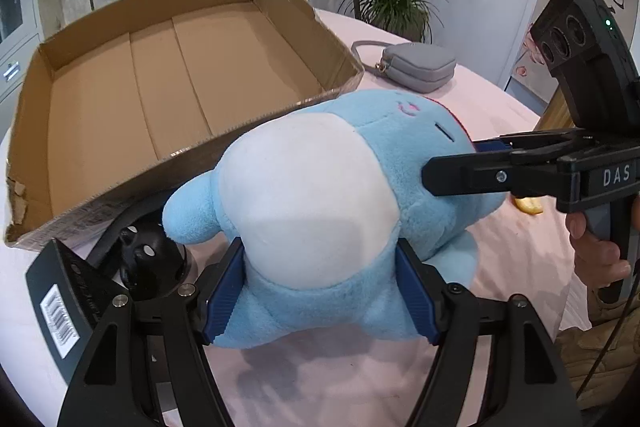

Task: Organize objects
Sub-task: 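Lift the plush toy with the right tool and carry it into the cardboard box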

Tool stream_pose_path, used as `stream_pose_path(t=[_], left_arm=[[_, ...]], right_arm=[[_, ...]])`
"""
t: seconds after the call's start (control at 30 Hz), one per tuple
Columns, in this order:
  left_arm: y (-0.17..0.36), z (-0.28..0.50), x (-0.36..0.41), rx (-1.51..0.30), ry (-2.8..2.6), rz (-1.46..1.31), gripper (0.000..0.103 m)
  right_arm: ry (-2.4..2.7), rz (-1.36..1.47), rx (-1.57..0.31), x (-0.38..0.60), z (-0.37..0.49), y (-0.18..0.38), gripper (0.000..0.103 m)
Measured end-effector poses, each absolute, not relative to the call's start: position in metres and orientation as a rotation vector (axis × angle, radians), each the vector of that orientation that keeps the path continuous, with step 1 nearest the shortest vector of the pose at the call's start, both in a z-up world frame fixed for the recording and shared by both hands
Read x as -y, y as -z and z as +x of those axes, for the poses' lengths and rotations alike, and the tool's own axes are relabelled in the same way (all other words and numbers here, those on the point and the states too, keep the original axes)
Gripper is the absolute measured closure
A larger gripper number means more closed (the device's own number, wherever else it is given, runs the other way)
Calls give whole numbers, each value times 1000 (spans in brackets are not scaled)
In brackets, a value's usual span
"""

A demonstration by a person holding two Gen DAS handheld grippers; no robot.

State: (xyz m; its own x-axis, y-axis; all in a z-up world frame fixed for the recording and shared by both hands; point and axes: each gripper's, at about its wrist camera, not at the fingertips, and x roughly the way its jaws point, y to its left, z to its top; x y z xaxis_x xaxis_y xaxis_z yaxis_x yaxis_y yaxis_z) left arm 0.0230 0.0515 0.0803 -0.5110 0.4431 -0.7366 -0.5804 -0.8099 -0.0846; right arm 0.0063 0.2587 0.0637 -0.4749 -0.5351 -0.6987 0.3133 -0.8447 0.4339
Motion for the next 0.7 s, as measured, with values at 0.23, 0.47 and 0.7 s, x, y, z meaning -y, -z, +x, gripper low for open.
stream_pose_path(t=[0.23,0.47,0.7], left_arm=[[-103,24,-45,-220,-2354,-994,34],[-146,-2,-36,-209,-2442,-859,34],[-167,-57,-37,-178,-2504,-817,34]], right_arm=[[2335,1158,292,-255,14,-84,33],[2371,1024,215,-245,-3,-133,33],[2422,943,158,-232,-58,-172,33]])
